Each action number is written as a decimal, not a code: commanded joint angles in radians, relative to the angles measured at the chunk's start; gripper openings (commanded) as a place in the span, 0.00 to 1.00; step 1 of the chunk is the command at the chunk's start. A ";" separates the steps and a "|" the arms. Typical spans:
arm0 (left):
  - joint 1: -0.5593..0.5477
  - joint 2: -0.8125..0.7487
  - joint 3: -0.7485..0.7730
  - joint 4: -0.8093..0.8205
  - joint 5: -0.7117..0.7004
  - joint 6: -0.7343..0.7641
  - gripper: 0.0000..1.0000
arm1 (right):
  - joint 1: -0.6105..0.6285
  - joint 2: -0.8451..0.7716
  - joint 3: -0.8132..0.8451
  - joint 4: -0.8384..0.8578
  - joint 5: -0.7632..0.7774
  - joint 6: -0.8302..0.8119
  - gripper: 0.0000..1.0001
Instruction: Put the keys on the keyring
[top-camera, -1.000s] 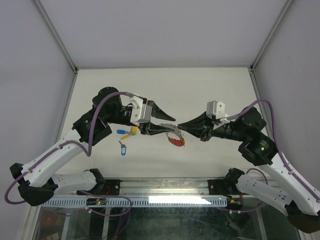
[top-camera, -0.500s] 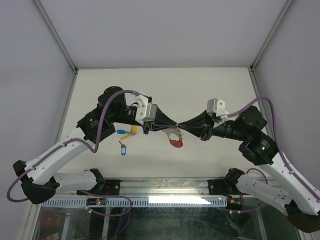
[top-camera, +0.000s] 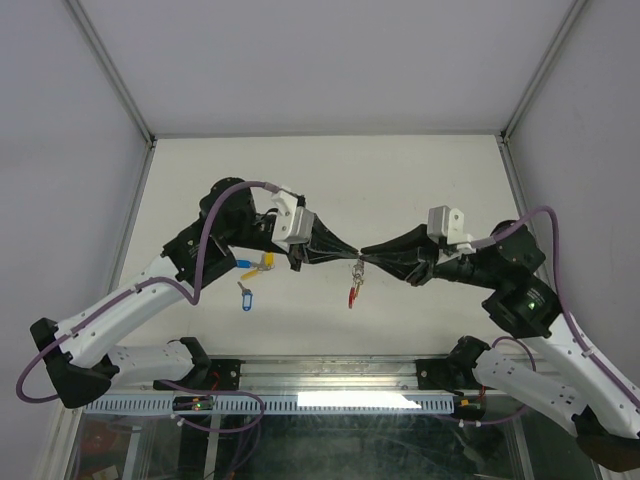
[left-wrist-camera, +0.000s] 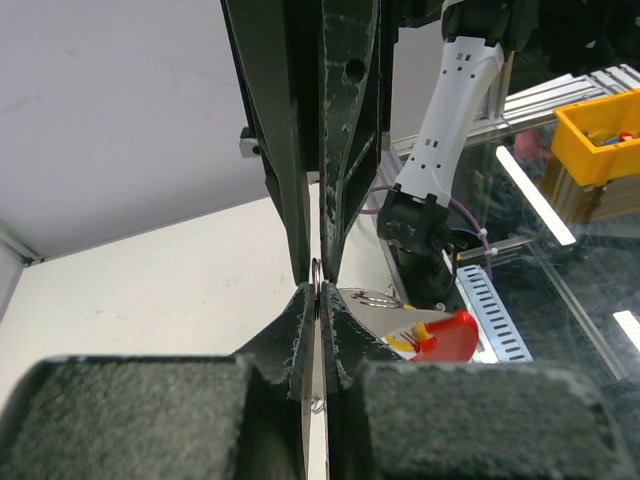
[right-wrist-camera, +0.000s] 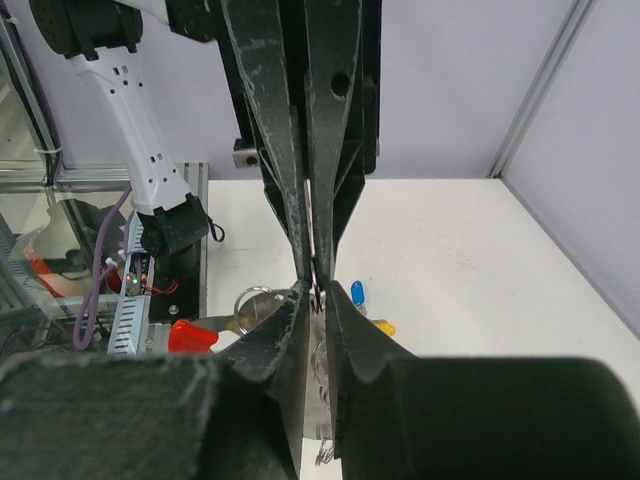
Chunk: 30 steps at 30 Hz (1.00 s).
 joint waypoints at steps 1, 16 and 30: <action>-0.006 -0.026 -0.026 0.158 0.080 -0.063 0.00 | 0.004 -0.019 0.002 0.124 -0.038 0.027 0.15; -0.006 -0.054 -0.121 0.465 0.148 -0.242 0.00 | 0.002 -0.056 -0.030 0.200 -0.037 0.061 0.23; -0.006 -0.050 -0.128 0.522 0.171 -0.288 0.00 | 0.003 -0.055 -0.060 0.266 -0.094 0.121 0.28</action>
